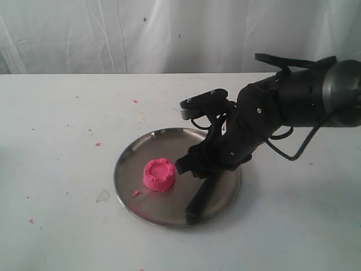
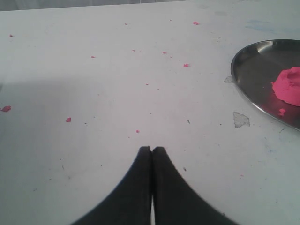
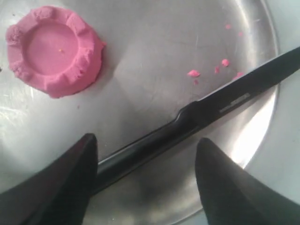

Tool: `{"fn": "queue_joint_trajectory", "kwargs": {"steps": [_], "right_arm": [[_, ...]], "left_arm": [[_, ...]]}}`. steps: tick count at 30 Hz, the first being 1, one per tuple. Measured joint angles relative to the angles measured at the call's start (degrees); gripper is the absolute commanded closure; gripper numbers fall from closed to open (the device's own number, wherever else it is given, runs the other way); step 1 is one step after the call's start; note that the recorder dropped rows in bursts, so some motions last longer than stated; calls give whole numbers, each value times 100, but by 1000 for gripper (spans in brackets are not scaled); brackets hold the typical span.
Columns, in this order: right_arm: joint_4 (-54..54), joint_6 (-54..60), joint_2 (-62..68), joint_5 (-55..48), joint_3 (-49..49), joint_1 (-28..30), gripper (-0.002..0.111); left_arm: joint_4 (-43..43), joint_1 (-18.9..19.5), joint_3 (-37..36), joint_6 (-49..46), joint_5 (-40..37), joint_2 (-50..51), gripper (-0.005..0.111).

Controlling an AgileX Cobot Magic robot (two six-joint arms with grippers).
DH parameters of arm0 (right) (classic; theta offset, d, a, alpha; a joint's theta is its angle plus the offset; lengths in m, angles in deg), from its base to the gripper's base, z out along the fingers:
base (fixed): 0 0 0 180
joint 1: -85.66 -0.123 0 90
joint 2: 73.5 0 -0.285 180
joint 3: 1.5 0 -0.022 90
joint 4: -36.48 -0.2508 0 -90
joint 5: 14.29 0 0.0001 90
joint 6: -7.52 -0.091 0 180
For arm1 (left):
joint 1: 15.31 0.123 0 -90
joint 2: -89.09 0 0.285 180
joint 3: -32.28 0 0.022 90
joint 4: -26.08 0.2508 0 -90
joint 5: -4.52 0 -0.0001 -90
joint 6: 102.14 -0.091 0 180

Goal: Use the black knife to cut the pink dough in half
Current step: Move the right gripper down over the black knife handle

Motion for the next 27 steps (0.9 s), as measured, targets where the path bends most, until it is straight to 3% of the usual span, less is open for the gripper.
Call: {"fn": "queue_joint_trajectory", "kwargs": {"steps": [16, 17, 20, 22, 27], "right_arm": [[-105, -1002, 1034, -312, 505, -2, 56], [-105, -1002, 1066, -302, 516, -2, 59], [-105, -1054, 1093, -190, 516, -2, 86], [-105, -1134, 1103, -108, 516, -2, 97], [-78, -1159, 1103, -48, 516, -2, 107]], "left_arm": [[0, 0, 0, 0, 0, 0, 107], [0, 0, 0, 0, 0, 0, 107], [0, 0, 0, 0, 0, 0, 107], [0, 0, 0, 0, 0, 0, 107], [0, 0, 0, 0, 0, 0, 107]]}}
